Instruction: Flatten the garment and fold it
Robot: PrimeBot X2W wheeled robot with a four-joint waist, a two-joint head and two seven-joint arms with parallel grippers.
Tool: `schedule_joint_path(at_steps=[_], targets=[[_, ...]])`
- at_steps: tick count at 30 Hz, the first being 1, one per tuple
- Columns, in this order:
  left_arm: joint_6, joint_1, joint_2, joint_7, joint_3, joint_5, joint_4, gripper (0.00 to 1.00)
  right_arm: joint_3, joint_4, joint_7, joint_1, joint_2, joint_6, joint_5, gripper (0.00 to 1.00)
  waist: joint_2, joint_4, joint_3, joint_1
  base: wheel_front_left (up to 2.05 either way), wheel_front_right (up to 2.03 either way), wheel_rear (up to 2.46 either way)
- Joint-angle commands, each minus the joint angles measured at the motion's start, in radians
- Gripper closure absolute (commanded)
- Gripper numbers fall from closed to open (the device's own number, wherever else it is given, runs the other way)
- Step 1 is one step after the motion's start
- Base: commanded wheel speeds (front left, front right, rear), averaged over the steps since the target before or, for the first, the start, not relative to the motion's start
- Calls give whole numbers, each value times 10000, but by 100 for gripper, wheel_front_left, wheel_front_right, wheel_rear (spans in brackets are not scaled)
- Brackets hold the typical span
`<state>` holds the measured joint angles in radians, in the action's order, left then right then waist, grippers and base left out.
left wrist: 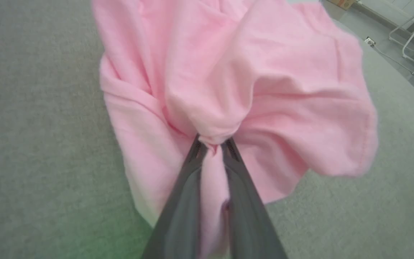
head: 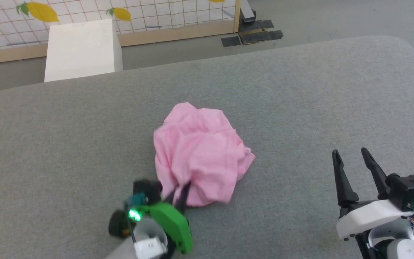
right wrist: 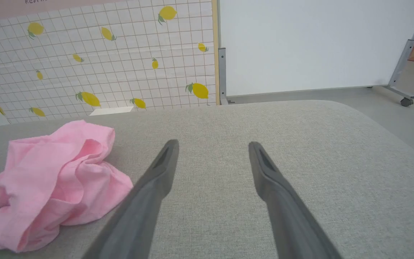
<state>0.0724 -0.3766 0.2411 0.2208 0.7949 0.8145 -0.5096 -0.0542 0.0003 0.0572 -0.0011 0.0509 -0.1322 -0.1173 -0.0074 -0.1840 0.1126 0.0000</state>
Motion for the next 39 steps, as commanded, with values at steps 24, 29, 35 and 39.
schedule_joint_path(at_steps=[24, 29, 35, 39], targets=[[1347, 1567, 1038, 408, -2836, -2616, 3958, 0, -46, -163, -382, 632, -7, 15, 112, 0, 74, 1875, -1174, 0, 0, 0, 0], [1172, 2462, 1174, 408, -3981, -2890, 4234, 0, -13, -330, -531, 860, -7, 15, 203, 0, 74, 1931, -1200, 0, 0, 0, 0], [828, 3285, 1127, 409, -4777, -3172, 4415, 0, 16, -457, -617, 996, -7, 15, 183, 0, 74, 1926, -1202, 0, 0, 0, 0], [665, 3469, 979, 409, -5019, -3304, 4424, 0, 55, -482, -648, 1018, -7, 15, 168, 0, 74, 1926, -1216, 0, 0, 0, 0]])
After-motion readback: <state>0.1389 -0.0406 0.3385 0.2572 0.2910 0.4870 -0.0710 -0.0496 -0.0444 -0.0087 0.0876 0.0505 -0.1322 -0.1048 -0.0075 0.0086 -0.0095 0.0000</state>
